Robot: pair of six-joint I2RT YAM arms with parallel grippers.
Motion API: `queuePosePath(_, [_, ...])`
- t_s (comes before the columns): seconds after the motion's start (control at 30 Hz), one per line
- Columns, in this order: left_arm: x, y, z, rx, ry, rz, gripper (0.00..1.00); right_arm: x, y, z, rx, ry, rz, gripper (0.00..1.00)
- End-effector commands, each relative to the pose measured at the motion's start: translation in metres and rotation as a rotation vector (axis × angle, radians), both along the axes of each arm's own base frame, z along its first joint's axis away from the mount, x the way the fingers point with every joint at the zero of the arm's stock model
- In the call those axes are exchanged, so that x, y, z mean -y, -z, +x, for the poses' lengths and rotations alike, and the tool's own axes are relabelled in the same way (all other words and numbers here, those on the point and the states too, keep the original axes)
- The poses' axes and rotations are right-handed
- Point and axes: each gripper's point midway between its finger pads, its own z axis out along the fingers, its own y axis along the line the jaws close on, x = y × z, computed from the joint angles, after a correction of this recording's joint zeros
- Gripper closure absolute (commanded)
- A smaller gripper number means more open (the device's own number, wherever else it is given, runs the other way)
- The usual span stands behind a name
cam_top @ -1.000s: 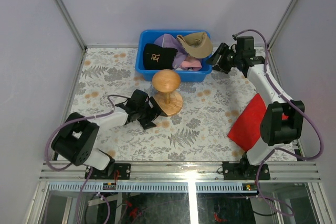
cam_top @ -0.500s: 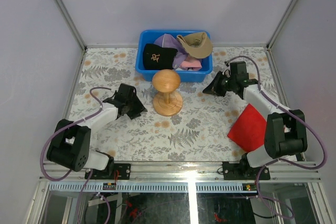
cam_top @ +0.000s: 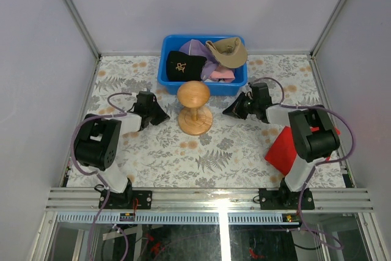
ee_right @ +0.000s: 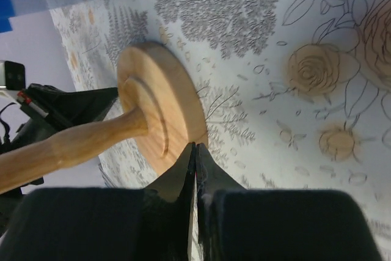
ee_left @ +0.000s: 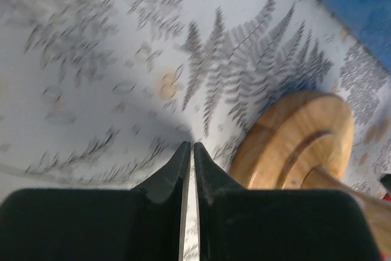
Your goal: Stack the hats
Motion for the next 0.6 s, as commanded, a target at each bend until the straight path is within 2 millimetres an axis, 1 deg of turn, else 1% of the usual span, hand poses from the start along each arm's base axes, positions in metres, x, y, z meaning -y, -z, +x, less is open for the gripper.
queuePosePath(0.0, [0.012,-0.020,0.048,0.166,0.043,-0.036,0.97,-0.021,0.001,0.029,0.058,0.028,0.070,1.00])
queuePosePath(0.07, [0.015,-0.013,0.055,0.158,0.047,-0.049,0.97,-0.027,0.009,0.035,0.049,0.021,0.068,1.00])
queuePosePath(0.1, [0.017,-0.011,0.057,0.153,0.048,-0.058,0.97,-0.029,0.016,0.037,0.034,0.019,0.063,1.00])
queuePosePath(0.2, [0.022,-0.006,0.064,0.142,0.050,-0.086,0.98,-0.036,0.026,0.044,0.016,0.014,0.064,1.00])
queuePosePath(0.3, [0.027,-0.003,0.066,0.130,0.057,-0.112,0.98,-0.042,0.030,0.047,0.005,0.007,0.066,1.00])
queuePosePath(0.4, [0.032,0.001,0.063,0.104,0.058,-0.139,0.98,-0.052,0.032,0.046,0.000,-0.008,0.068,1.00])
queuePosePath(0.57, [0.046,0.009,0.047,0.059,0.081,-0.152,0.98,-0.064,0.037,0.042,-0.017,-0.020,0.074,1.00])
